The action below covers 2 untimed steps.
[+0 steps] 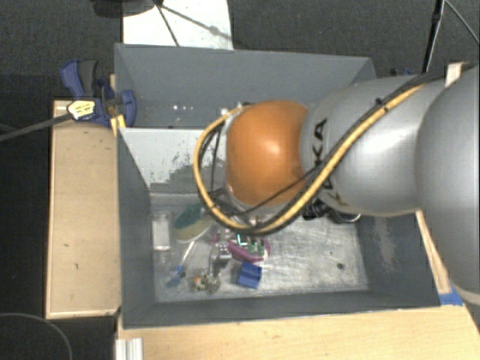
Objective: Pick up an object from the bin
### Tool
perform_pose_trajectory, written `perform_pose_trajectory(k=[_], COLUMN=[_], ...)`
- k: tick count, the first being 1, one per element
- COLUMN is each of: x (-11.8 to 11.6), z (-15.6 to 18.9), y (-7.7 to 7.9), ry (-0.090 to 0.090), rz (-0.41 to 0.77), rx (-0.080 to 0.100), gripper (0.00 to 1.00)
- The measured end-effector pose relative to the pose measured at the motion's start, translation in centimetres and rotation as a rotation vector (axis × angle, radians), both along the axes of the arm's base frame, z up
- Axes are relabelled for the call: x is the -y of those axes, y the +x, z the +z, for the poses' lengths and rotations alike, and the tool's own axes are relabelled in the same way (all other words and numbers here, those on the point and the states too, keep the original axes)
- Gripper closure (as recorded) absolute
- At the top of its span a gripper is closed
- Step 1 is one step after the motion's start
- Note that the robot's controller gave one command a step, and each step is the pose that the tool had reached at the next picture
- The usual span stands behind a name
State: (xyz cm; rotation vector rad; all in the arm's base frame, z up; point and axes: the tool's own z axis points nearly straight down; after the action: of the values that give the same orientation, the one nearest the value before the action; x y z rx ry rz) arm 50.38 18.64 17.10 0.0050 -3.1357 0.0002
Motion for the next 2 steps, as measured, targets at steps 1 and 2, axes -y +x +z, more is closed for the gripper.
perform_pose_trajectory(k=[1, 2], x=[0.5, 4.1], z=[-6.9, -7.1], y=[2.3, 3.4], ry=[0.013, 0.01], rz=[0.157, 0.2], rx=[0.035, 0.035], gripper=[0.0, 0.0])
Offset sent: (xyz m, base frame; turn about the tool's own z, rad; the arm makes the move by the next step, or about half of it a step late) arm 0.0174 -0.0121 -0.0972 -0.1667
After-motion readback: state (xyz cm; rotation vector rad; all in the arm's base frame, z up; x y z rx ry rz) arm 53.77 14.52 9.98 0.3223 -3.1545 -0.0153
